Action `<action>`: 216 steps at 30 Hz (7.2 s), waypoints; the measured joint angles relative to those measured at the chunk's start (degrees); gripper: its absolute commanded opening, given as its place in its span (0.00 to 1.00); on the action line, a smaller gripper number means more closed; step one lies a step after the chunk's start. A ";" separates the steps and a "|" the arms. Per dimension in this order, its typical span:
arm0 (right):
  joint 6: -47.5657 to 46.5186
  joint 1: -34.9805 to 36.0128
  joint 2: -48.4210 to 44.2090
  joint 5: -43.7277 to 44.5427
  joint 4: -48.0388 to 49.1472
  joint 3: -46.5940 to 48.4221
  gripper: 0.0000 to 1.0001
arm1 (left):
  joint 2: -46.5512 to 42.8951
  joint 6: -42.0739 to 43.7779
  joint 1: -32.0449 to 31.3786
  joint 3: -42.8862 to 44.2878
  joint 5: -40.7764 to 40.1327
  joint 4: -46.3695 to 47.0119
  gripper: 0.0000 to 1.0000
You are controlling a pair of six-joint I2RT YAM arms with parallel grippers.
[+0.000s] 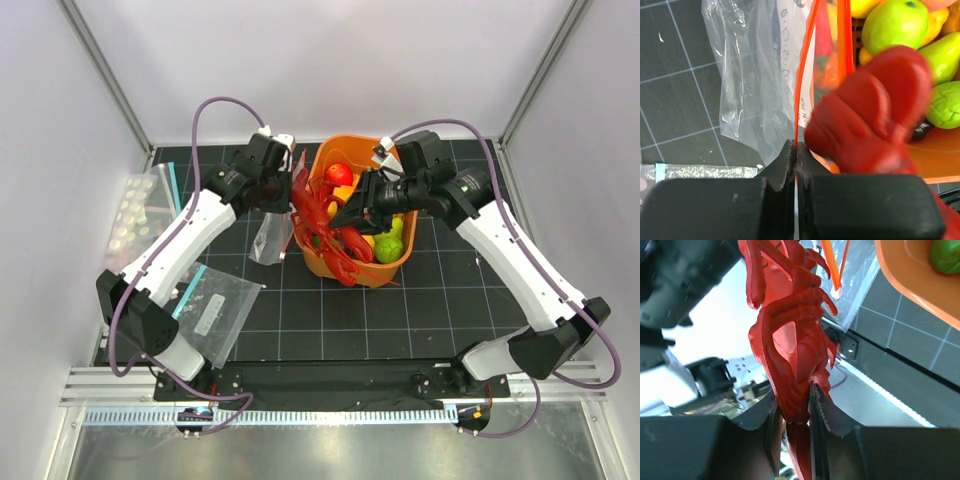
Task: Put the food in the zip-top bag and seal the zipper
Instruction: Place the fake lobster in the zipper food storage bag, then pick up the fake fruit from the bin, then place the fake fruit in the zipper food storage bag.
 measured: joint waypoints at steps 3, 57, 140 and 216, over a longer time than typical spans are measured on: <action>3.82 0.04 0.44 -0.35 2.71 -2.34 0.01 | -0.70 0.00 0.00 -0.74 0.52 1.20 0.00; 5.27 0.96 22.91 -7.13 6.25 8.37 0.01 | -19.50 4.20 -0.46 -14.53 17.99 8.33 0.00; -14.62 -2.93 17.49 22.93 2.45 10.19 0.70 | -13.44 -9.77 5.95 -10.12 19.65 -2.49 0.00; -20.33 7.43 22.29 17.20 23.87 5.57 0.51 | -5.81 -8.07 6.25 5.46 16.46 -6.16 0.00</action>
